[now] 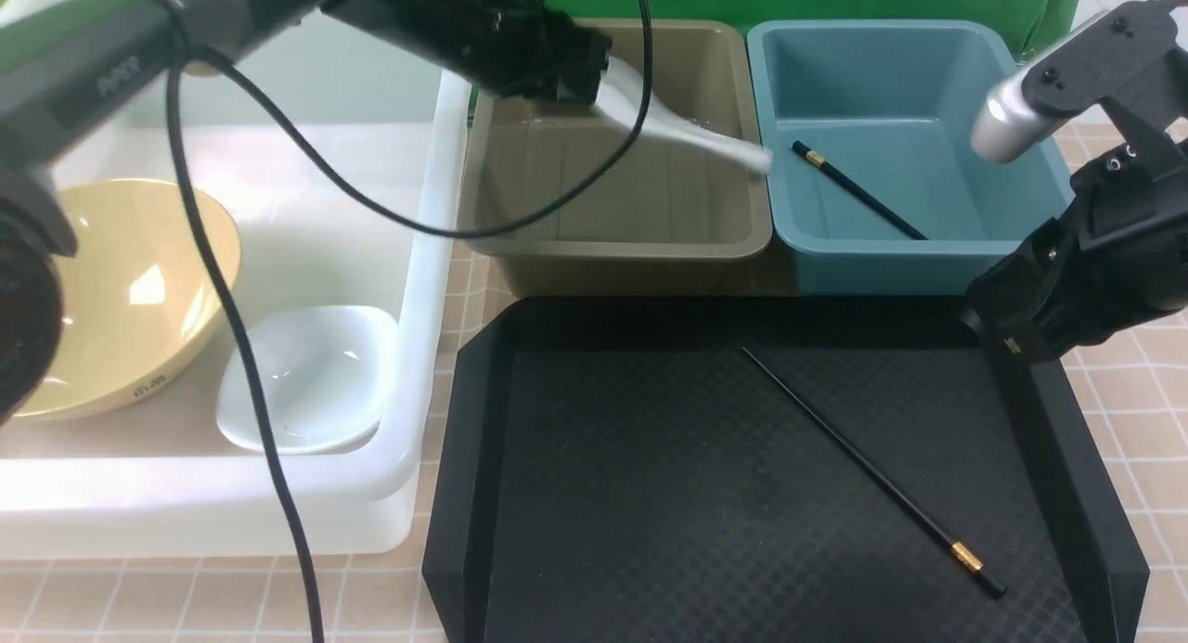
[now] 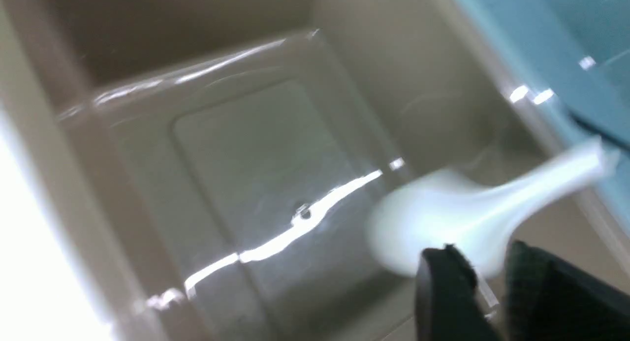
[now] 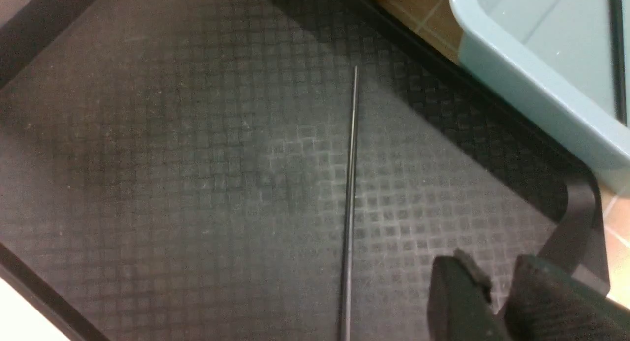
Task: On brown table put chopsticks spoon bowls plates into blue grey white boxes.
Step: 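Pick up a white spoon from the spoon tray with the left gripper, then grasp the chopsticks with the right gripper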
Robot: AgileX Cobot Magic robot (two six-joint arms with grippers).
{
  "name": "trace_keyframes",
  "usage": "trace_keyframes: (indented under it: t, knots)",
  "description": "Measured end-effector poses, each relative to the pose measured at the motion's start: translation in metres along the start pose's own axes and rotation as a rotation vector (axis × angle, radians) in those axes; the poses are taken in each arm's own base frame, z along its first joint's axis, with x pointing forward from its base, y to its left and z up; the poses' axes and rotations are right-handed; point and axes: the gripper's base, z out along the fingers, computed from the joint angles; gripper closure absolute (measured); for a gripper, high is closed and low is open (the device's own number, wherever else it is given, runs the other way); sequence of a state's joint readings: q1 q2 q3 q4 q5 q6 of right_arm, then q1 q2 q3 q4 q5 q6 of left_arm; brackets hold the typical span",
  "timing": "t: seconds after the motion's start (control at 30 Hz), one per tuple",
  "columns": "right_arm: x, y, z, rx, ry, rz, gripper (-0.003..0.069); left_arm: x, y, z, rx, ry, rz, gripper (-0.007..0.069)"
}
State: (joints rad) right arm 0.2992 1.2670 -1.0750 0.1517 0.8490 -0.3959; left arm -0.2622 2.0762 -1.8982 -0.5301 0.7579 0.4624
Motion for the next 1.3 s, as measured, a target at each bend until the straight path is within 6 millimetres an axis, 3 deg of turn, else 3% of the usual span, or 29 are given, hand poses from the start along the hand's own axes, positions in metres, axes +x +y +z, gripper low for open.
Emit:
trace_keyframes:
  t: [0.13,0.23,0.27,0.3,0.4,0.43,0.57,0.67,0.77,0.87,1.0,1.13,1.23,1.3]
  knots:
    - [0.000,-0.002,0.017,-0.016,0.053,0.007,0.0455,0.002,0.002,-0.005,-0.045,0.045,-0.061,0.0305]
    - [0.002,-0.003,0.035,-0.035,0.111,0.039,0.0454,-0.002,-0.004,-0.026,-0.055,0.094,-0.087,0.0300]
    - [0.003,-0.004,0.042,-0.042,0.131,0.051,0.0454,-0.004,-0.006,-0.033,-0.061,0.094,-0.086,0.0311]
    - [0.004,-0.004,0.057,-0.062,0.171,0.075,0.0454,-0.009,-0.016,-0.059,-0.064,0.105,-0.073,0.0367]
    - [0.007,-0.004,0.076,-0.093,0.223,0.103,0.0452,-0.015,-0.031,-0.091,-0.056,0.105,-0.055,0.0446]
    - [0.010,-0.002,0.091,-0.118,0.260,0.110,0.0447,-0.018,-0.046,-0.116,-0.039,0.105,-0.031,0.0509]
    - [0.016,0.008,0.124,-0.164,0.345,0.048,0.0430,-0.015,-0.086,-0.160,0.003,0.082,0.064,0.0610]
    - [0.020,0.015,0.138,-0.178,0.390,-0.018,0.0412,-0.002,-0.106,-0.177,0.015,0.076,0.117,0.0625]
    - [0.028,0.021,0.159,-0.153,0.464,-0.112,0.0395,0.028,-0.117,-0.202,-0.019,0.045,0.162,0.0634]
    - [0.031,0.019,0.166,-0.135,0.482,-0.112,0.0394,0.051,-0.114,-0.215,-0.072,0.015,0.178,0.0634]
    - [0.032,0.017,0.175,-0.112,0.484,-0.130,0.0408,0.096,-0.104,-0.232,-0.194,-0.018,0.185,0.0634]
    - [0.031,0.016,0.181,-0.110,0.497,-0.131,0.0489,0.143,-0.092,-0.234,-0.295,0.004,0.161,0.0634]
    - [0.031,0.015,0.181,-0.110,0.509,-0.133,0.0562,0.164,-0.085,-0.236,-0.359,0.015,0.148,0.0634]
    - [0.029,0.015,0.179,-0.108,0.507,-0.132,0.0575,0.178,-0.081,-0.239,-0.407,0.020,0.140,0.0634]
